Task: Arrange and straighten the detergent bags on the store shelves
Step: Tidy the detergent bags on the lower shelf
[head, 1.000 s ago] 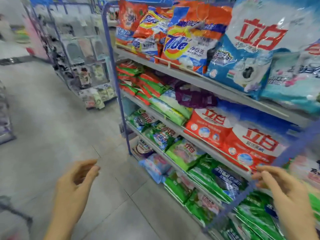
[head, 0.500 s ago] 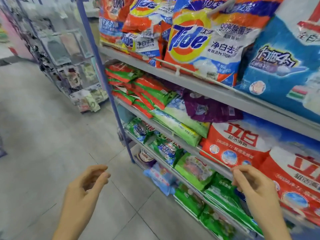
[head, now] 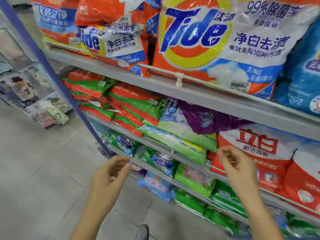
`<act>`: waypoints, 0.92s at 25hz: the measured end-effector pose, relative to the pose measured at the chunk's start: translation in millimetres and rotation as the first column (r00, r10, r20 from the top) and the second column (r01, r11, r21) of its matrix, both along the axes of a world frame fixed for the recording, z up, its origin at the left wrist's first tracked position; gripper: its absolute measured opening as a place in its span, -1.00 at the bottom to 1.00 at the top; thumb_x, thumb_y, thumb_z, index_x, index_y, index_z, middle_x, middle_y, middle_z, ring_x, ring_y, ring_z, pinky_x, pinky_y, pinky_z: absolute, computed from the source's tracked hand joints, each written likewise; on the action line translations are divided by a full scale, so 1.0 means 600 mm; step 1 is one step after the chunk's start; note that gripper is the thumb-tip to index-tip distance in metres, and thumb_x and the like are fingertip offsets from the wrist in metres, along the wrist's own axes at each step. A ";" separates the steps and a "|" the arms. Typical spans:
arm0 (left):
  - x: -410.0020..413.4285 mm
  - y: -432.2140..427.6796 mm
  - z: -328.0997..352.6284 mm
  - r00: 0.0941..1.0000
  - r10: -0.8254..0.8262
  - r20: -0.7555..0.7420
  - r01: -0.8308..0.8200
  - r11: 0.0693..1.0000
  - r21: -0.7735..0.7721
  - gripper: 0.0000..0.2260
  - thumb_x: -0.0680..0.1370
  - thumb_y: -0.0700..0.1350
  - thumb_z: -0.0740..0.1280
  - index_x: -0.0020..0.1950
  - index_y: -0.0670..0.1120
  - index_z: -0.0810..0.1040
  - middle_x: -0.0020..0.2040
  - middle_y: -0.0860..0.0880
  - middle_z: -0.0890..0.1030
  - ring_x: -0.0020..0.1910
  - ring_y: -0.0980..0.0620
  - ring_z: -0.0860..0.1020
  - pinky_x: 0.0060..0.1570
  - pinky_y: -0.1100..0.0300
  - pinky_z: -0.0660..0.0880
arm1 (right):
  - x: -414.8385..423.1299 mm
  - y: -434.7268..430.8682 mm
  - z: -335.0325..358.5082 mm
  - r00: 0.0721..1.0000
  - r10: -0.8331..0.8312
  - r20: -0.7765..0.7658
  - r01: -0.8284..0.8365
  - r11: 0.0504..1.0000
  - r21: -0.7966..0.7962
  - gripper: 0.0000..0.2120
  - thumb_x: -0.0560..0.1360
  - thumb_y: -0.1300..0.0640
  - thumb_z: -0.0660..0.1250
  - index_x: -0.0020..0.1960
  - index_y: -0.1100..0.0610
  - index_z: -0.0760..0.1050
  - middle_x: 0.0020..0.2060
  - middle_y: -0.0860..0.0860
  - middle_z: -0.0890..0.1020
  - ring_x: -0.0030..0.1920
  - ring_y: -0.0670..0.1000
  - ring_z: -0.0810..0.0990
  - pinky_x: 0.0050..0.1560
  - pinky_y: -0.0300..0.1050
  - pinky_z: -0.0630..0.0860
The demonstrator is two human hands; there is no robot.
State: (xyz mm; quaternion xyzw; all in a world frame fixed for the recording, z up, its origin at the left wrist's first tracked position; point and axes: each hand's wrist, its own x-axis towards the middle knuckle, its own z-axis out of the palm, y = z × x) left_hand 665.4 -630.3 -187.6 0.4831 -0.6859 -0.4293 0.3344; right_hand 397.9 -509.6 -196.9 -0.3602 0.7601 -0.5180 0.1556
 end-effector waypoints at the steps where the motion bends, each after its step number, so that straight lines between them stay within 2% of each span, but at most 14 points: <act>1: -0.004 -0.028 0.001 0.998 -0.060 0.031 0.060 0.998 -0.020 -0.93 0.42 0.03 0.43 -0.12 0.15 0.59 -0.17 0.13 0.65 -0.19 0.11 0.61 -0.21 0.29 0.51 | 0.007 -0.027 -0.005 0.998 -0.045 -0.052 0.047 0.999 0.023 -0.90 0.50 0.19 0.32 -0.12 -0.01 0.51 -0.23 -0.09 0.60 -0.23 -0.17 0.54 -0.24 -0.38 0.43; 2: -0.006 -0.053 0.005 0.992 -0.113 0.053 0.116 0.992 -0.047 -0.94 0.44 0.00 0.43 -0.12 0.14 0.59 -0.17 0.15 0.64 -0.21 0.13 0.60 -0.26 0.34 0.48 | 0.010 -0.056 -0.010 0.988 -0.078 -0.130 0.085 0.995 0.054 -0.93 0.49 0.13 0.33 -0.02 0.04 0.52 -0.14 -0.05 0.60 -0.11 -0.09 0.55 -0.13 -0.28 0.46; 4: -0.006 -0.104 0.015 0.976 -0.200 0.086 0.207 0.974 -0.092 -0.91 0.48 -0.11 0.37 -0.10 0.10 0.57 -0.16 0.18 0.62 -0.21 0.15 0.58 -0.30 0.43 0.43 | 0.013 -0.117 -0.020 0.950 -0.090 -0.299 0.141 0.978 0.152 -0.63 0.47 0.05 0.36 0.23 0.14 0.45 0.14 0.09 0.52 0.18 0.11 0.46 0.13 -0.01 0.45; 6: -0.004 -0.148 0.019 0.957 -0.265 0.115 0.277 0.956 -0.100 -0.88 0.49 -0.14 0.35 -0.10 0.10 0.56 -0.13 0.22 0.61 -0.19 0.18 0.57 -0.29 0.42 0.42 | 0.018 -0.168 -0.030 0.909 -0.126 -0.397 0.228 0.948 0.223 -0.46 0.43 0.05 0.40 0.35 0.13 0.35 0.32 0.15 0.39 0.32 0.19 0.32 0.27 0.09 0.35; 8: 0.000 -0.182 0.020 0.940 -0.321 0.113 0.330 0.940 -0.081 -0.87 0.50 -0.15 0.35 -0.10 0.11 0.55 -0.18 0.16 0.63 -0.18 0.18 0.56 -0.27 0.37 0.45 | 0.023 -0.201 -0.042 0.847 -0.175 -0.503 0.318 0.923 0.215 -0.47 0.41 0.11 0.41 0.35 0.14 0.38 0.32 0.17 0.42 0.30 0.25 0.35 0.24 0.14 0.38; 10: -0.003 -0.206 0.016 0.926 -0.362 0.109 0.372 0.924 -0.091 -0.84 0.50 -0.16 0.35 -0.12 0.13 0.54 -0.25 0.10 0.63 -0.17 0.19 0.56 -0.24 0.37 0.47 | 0.019 -0.214 -0.053 0.775 -0.235 -0.586 0.391 0.907 0.154 -0.57 0.38 0.24 0.39 0.25 0.16 0.49 0.21 0.16 0.54 0.18 0.26 0.47 0.10 0.13 0.47; 14: -0.028 -0.234 0.010 0.873 -0.479 0.087 0.485 0.873 -0.055 -0.84 0.50 -0.17 0.36 -0.12 0.11 0.55 -0.20 0.12 0.64 -0.15 0.20 0.57 -0.19 0.33 0.47 | 0.003 -0.216 -0.021 0.771 -0.369 -0.519 0.468 0.881 0.069 -0.73 0.46 0.25 0.33 0.15 0.17 0.58 0.02 0.22 0.65 0.01 0.25 0.59 -0.02 0.08 0.52; 16: -0.051 -0.230 0.008 0.872 -0.487 -0.052 0.489 0.866 0.107 -0.87 0.49 -0.19 0.37 -0.04 0.04 0.58 -0.08 0.08 0.64 -0.06 0.20 0.59 -0.15 0.38 0.47 | 0.004 -0.203 0.002 0.768 -0.412 -0.490 0.485 0.874 0.026 -0.75 0.47 0.26 0.33 0.14 0.18 0.59 -0.03 0.22 0.66 -0.04 0.25 0.61 -0.06 0.03 0.51; 17: -0.066 -0.222 0.008 0.867 -0.463 -0.187 0.498 0.823 0.273 -0.85 0.47 -0.17 0.38 0.03 -0.01 0.58 -0.01 0.03 0.64 0.01 0.14 0.59 -0.13 0.38 0.48 | 0.013 -0.194 0.012 0.774 -0.426 -0.469 0.474 0.880 -0.018 -0.75 0.47 0.28 0.33 0.13 0.18 0.60 -0.05 0.19 0.68 -0.07 0.22 0.63 -0.10 -0.03 0.50; 18: -0.087 -0.212 0.008 0.840 -0.406 -0.360 0.539 0.703 0.464 -0.76 0.45 -0.12 0.38 0.10 -0.06 0.56 0.07 -0.04 0.63 0.08 0.05 0.59 -0.09 0.34 0.52 | 0.026 -0.182 0.022 0.793 -0.434 -0.428 0.451 0.890 -0.067 -0.75 0.47 0.29 0.33 0.13 0.16 0.60 -0.06 0.13 0.69 -0.09 0.16 0.64 -0.12 -0.09 0.49; 19: -0.109 -0.200 0.005 0.806 -0.311 -0.504 0.587 0.531 0.611 -0.65 0.41 -0.06 0.36 0.18 -0.10 0.52 0.15 -0.10 0.60 0.16 -0.05 0.56 0.00 0.22 0.54 | 0.044 -0.170 0.028 0.825 -0.421 -0.377 0.413 0.905 -0.106 -0.74 0.47 0.30 0.33 0.13 0.12 0.60 -0.06 0.05 0.69 -0.10 0.09 0.64 -0.11 -0.13 0.50; 20: -0.134 -0.189 -0.002 0.784 -0.221 -0.580 0.618 0.372 0.693 -0.54 0.38 0.01 0.33 0.24 -0.13 0.47 0.21 -0.15 0.55 0.21 -0.14 0.52 0.10 0.06 0.51 | 0.064 -0.158 0.032 0.861 -0.390 -0.325 0.370 0.921 -0.124 -0.71 0.48 0.30 0.33 0.15 0.06 0.58 -0.05 -0.05 0.67 -0.09 -0.01 0.64 -0.07 -0.20 0.51; 21: -0.159 -0.179 -0.007 0.775 -0.165 -0.610 0.631 0.252 0.734 -0.48 0.36 0.08 0.31 0.26 -0.12 0.44 0.23 -0.17 0.52 0.24 -0.20 0.48 0.15 -0.07 0.47 | 0.084 -0.147 0.031 0.896 -0.344 -0.281 0.322 0.939 -0.120 -0.67 0.47 0.31 0.33 0.17 0.01 0.54 -0.02 -0.14 0.64 -0.05 -0.14 0.62 -0.03 -0.31 0.50; 23: -0.205 -0.159 -0.008 0.759 -0.117 -0.641 0.651 0.112 0.751 -0.49 0.33 0.20 0.29 0.16 -0.08 0.51 0.13 -0.17 0.55 0.16 -0.23 0.50 0.12 -0.18 0.44 | 0.115 -0.126 0.023 0.944 -0.238 -0.226 0.227 0.971 -0.076 -0.60 0.46 0.33 0.34 0.19 -0.04 0.48 0.02 -0.26 0.58 0.03 -0.35 0.54 0.05 -0.42 0.46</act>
